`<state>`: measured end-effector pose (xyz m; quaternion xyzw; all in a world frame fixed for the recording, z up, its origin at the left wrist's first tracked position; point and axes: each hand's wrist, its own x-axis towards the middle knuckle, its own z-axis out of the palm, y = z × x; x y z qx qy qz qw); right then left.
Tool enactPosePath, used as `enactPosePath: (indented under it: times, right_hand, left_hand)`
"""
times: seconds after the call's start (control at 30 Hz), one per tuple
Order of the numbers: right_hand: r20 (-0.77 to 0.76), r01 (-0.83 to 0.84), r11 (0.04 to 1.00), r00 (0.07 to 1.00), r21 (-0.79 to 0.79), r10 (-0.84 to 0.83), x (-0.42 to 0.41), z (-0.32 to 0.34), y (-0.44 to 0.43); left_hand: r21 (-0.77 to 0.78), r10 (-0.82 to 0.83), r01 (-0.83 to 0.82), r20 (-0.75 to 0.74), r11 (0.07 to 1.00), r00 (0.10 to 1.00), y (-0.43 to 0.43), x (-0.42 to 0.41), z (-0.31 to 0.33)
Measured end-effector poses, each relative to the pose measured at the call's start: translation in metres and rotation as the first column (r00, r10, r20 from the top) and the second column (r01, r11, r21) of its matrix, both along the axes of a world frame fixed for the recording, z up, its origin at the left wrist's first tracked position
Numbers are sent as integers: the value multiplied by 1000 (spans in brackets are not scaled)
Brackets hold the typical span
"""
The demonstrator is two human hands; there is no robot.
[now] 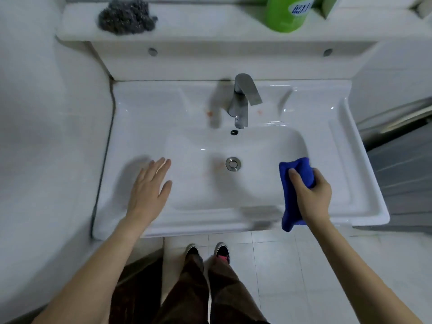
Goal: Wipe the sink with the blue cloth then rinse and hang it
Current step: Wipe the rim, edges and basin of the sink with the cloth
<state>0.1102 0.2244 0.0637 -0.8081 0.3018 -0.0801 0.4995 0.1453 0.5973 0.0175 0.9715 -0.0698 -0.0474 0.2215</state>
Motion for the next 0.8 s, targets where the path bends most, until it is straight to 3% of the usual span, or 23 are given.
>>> enactPosePath:
  times: [0.1, 0.17, 0.23, 0.3, 0.37, 0.63, 0.8]
  right_hand:
    - [-63, -72, 986, 996, -149, 63, 52, -31, -26]
    - [-196, -245, 917, 962, -314, 189, 85, -60, -42]
    - [-451, -501, 716, 846, -487, 286, 110, -94, -56]
    - [-693, -726, 456, 666, -515, 276, 120, -124, -65]
    - [-793, -812, 340, 562, -475, 235, 112, -144, -66]
    - [-824, -868, 456, 399, -198, 402, 87, -163, 1]
    - [-675, -880, 476, 344, 11, 652, 90, -170, 115]
  left_hand:
    - [103, -32, 33, -10, 994, 999, 0, 43, -36]
    - [164, -26, 30, -23, 986, 999, 7, 62, -60]
    - [231, -41, 44, -17, 972, 999, 16, 69, -81]
    - [258, -72, 60, 36, 964, 997, 24, 69, -98]
    - [251, -89, 62, 100, 966, 991, 28, 69, -109]
    - [157, -39, 21, 113, 987, 993, 27, 72, -110]
    - [163, -24, 4, 118, 987, 993, 27, 71, -109]
